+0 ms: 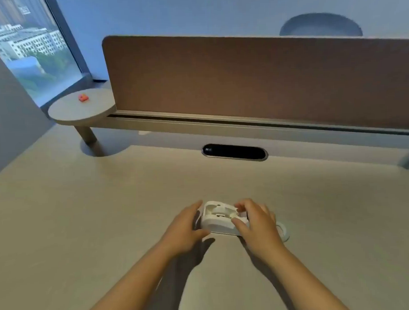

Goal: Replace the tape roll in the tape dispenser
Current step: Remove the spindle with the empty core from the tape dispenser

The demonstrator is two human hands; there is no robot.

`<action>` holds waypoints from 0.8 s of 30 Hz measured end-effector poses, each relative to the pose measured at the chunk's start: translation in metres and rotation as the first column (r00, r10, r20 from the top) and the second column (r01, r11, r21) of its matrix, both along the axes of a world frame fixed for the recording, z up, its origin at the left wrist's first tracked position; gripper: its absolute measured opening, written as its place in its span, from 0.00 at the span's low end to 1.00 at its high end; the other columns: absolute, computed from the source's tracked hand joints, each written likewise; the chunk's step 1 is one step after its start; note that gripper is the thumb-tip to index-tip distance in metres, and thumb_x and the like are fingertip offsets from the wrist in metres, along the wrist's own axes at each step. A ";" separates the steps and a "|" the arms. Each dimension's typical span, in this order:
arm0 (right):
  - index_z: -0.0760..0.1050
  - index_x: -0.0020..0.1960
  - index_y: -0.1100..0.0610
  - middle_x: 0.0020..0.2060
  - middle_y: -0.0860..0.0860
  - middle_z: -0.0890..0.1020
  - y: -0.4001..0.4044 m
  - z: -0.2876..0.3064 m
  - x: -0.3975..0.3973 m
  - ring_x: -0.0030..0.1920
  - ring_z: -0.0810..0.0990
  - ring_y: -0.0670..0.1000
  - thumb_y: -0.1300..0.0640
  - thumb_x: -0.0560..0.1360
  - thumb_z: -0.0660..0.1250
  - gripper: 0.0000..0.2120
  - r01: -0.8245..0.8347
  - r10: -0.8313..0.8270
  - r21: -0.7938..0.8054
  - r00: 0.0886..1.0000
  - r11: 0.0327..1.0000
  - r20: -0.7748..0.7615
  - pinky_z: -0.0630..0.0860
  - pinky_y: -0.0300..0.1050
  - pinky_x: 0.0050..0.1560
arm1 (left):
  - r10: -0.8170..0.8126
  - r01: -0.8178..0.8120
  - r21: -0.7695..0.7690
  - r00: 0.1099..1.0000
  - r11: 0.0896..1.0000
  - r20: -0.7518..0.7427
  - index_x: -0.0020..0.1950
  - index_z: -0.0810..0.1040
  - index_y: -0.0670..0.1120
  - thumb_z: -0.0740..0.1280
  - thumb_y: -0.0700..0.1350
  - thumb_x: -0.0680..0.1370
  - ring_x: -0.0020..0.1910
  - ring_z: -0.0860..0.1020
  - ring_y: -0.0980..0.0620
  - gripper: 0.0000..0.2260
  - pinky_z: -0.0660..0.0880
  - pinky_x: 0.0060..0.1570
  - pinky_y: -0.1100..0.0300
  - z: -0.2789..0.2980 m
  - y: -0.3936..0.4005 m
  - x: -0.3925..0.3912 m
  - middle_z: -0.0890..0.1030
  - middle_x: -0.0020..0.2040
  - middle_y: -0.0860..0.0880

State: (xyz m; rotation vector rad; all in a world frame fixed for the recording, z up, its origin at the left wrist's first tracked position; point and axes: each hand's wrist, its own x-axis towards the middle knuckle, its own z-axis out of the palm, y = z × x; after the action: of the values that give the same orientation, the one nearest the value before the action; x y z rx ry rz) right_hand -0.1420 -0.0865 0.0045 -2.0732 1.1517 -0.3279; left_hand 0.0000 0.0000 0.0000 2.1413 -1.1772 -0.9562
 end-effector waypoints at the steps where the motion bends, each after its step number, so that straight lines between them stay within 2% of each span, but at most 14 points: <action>1: 0.69 0.57 0.51 0.56 0.51 0.74 0.000 -0.003 0.003 0.59 0.65 0.53 0.54 0.74 0.60 0.12 -0.006 0.005 -0.024 1.000 1.000 -0.030 0.63 0.45 0.53 | -0.010 0.010 -0.024 1.000 1.000 -0.008 0.72 0.54 0.48 0.67 0.44 0.72 0.71 0.63 0.50 0.33 0.60 0.67 0.60 -0.003 -0.003 0.003 0.62 0.74 0.48; 5: 0.71 0.54 0.51 0.55 0.52 0.72 -0.004 -0.018 0.014 0.61 0.62 0.54 0.53 0.73 0.61 0.10 0.023 -0.026 -0.051 0.998 0.998 -0.052 0.61 0.45 0.57 | -0.032 0.030 -0.099 0.999 0.995 -0.026 0.70 0.61 0.48 0.68 0.44 0.71 0.67 0.68 0.50 0.30 0.64 0.66 0.58 -0.016 -0.013 0.012 0.69 0.70 0.47; 8: 0.74 0.49 0.50 0.53 0.52 0.75 -0.007 -0.030 0.017 0.59 0.65 0.55 0.52 0.73 0.62 0.06 0.006 -0.007 -0.109 1.000 0.994 -0.015 0.56 0.40 0.49 | -0.026 0.025 -0.123 1.000 0.992 -0.008 0.67 0.66 0.48 0.69 0.44 0.70 0.63 0.72 0.49 0.27 0.68 0.65 0.56 -0.020 -0.016 0.019 0.73 0.66 0.46; 10: 0.75 0.46 0.51 0.50 0.52 0.78 -0.009 -0.034 0.019 0.57 0.67 0.55 0.52 0.72 0.62 0.06 0.007 -0.005 -0.115 1.000 0.993 0.013 0.57 0.37 0.44 | -0.027 0.025 -0.118 1.000 0.993 -0.010 0.66 0.69 0.49 0.70 0.43 0.69 0.60 0.74 0.49 0.26 0.70 0.63 0.56 -0.022 -0.018 0.023 0.75 0.64 0.47; 13: 0.76 0.43 0.53 0.47 0.53 0.78 -0.010 -0.035 0.020 0.55 0.68 0.56 0.55 0.71 0.63 0.04 0.031 -0.025 -0.100 0.998 0.994 0.061 0.55 0.41 0.44 | -0.015 0.011 -0.119 0.999 0.993 -0.033 0.63 0.71 0.49 0.72 0.41 0.67 0.56 0.76 0.50 0.25 0.71 0.59 0.59 -0.024 -0.021 0.026 0.77 0.61 0.46; 15: 0.77 0.42 0.54 0.45 0.51 0.75 -0.009 -0.034 0.021 0.54 0.67 0.54 0.57 0.71 0.64 0.03 0.039 -0.032 -0.084 0.996 0.996 0.080 0.56 0.40 0.47 | -0.015 0.010 -0.125 0.999 0.992 -0.037 0.63 0.72 0.49 0.72 0.41 0.67 0.56 0.76 0.49 0.25 0.71 0.58 0.59 -0.024 -0.022 0.026 0.77 0.60 0.46; 19: 0.77 0.44 0.54 0.46 0.49 0.71 -0.007 -0.034 0.025 0.55 0.64 0.53 0.58 0.72 0.64 0.04 0.058 -0.054 -0.049 0.995 0.997 0.079 0.64 0.46 0.53 | -0.047 0.048 -0.107 0.999 0.993 0.014 0.64 0.71 0.48 0.72 0.41 0.67 0.56 0.76 0.48 0.26 0.71 0.59 0.57 -0.022 -0.025 0.027 0.78 0.60 0.46; 24: 0.75 0.42 0.49 0.47 0.49 0.72 -0.009 -0.032 0.025 0.57 0.65 0.55 0.57 0.72 0.64 0.04 0.037 -0.034 -0.032 0.996 0.999 0.080 0.59 0.43 0.52 | -0.099 0.105 -0.066 0.991 0.992 0.086 0.67 0.66 0.50 0.68 0.46 0.70 0.60 0.73 0.48 0.26 0.70 0.61 0.55 -0.018 -0.021 0.022 0.74 0.64 0.47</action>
State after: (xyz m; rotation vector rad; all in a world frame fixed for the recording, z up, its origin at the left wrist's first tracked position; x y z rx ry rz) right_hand -0.1175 -0.0952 -0.0278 -2.0514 1.1441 -0.4450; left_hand 0.0222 -0.0212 -0.0182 2.0997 -1.3518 -0.8628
